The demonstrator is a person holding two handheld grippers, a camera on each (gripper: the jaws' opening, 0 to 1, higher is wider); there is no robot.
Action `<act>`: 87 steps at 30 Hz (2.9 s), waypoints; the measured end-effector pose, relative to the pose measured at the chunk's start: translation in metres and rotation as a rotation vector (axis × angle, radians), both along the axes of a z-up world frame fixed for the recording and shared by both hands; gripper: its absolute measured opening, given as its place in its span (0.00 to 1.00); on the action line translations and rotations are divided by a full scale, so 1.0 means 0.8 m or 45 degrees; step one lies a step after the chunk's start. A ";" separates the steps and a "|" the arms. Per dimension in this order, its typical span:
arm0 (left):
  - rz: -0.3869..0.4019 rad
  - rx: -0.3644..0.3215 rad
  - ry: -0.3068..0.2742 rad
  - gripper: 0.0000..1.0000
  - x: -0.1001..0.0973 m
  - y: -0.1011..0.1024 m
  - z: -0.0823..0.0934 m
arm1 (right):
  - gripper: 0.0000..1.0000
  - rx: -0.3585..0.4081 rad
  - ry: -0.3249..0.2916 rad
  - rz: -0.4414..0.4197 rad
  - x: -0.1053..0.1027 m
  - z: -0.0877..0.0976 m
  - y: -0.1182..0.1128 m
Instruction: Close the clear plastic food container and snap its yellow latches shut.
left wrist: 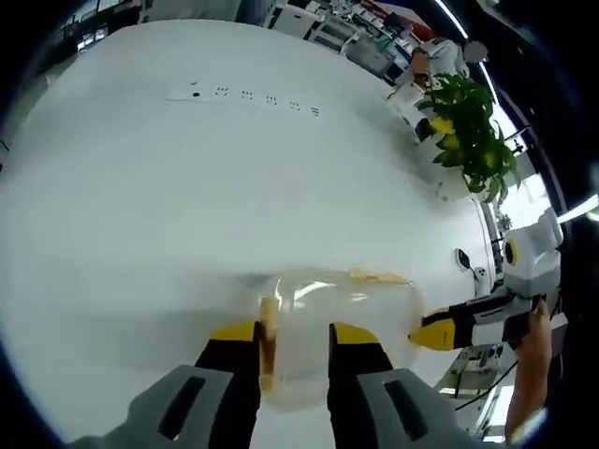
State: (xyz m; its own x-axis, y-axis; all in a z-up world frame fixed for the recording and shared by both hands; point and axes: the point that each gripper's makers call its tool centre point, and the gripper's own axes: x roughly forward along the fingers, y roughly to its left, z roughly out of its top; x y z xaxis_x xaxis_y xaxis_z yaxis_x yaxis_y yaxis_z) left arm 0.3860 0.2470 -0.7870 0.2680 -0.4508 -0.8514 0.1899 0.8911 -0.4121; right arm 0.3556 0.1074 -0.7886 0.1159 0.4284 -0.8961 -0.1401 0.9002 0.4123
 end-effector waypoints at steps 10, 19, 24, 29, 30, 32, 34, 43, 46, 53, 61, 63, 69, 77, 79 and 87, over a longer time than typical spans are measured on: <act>-0.150 -0.024 -0.121 0.22 0.000 0.000 0.007 | 0.19 -0.061 -0.138 0.235 -0.009 0.008 -0.003; -0.402 -0.155 -0.737 0.14 0.020 -0.040 0.101 | 0.00 0.040 -0.483 0.488 0.018 0.056 0.015; -0.682 -0.062 -0.845 0.00 -0.016 -0.070 0.086 | 0.00 0.124 -0.532 0.510 0.024 0.071 0.041; -0.670 -0.080 -0.784 0.00 -0.026 -0.082 0.064 | 0.00 0.148 -0.527 0.568 0.036 0.062 0.063; -0.669 -0.077 -0.775 0.00 -0.026 -0.083 0.059 | 0.00 0.146 -0.524 0.571 0.036 0.058 0.067; -0.678 -0.082 -0.757 0.00 -0.028 -0.086 0.052 | 0.00 0.148 -0.519 0.578 0.036 0.053 0.072; -0.665 -0.099 -0.731 0.00 -0.030 -0.090 0.046 | 0.00 0.146 -0.520 0.576 0.036 0.047 0.076; -0.651 -0.207 -0.629 0.00 -0.059 -0.096 0.045 | 0.00 0.111 -0.567 0.580 0.056 0.039 0.083; -0.650 -0.229 -0.592 0.00 -0.072 -0.095 0.042 | 0.00 0.108 -0.589 0.556 0.070 0.040 0.084; -0.661 -0.265 -0.499 0.00 -0.100 -0.090 0.030 | 0.00 0.061 -0.570 0.556 0.085 0.024 0.082; -0.722 -0.217 -0.450 0.00 -0.117 -0.081 0.004 | 0.00 0.052 -0.537 0.550 0.089 0.013 0.080; -0.804 -0.094 -0.463 0.00 -0.118 -0.071 -0.014 | 0.00 0.045 -0.530 0.548 0.091 0.012 0.079; -0.987 -0.124 -0.673 0.00 -0.130 -0.089 0.014 | 0.00 0.033 -0.543 0.582 0.097 0.016 0.074; -1.301 0.162 -1.119 0.19 -0.092 -0.086 0.048 | 0.10 0.070 -0.642 0.859 0.096 0.048 0.082; -1.356 0.192 -1.119 0.20 -0.090 -0.086 0.042 | 0.17 0.057 -0.607 0.948 0.088 0.047 0.082; -1.659 0.415 -1.226 0.22 -0.084 -0.088 0.020 | 0.36 -0.022 -0.483 1.244 0.059 0.031 0.084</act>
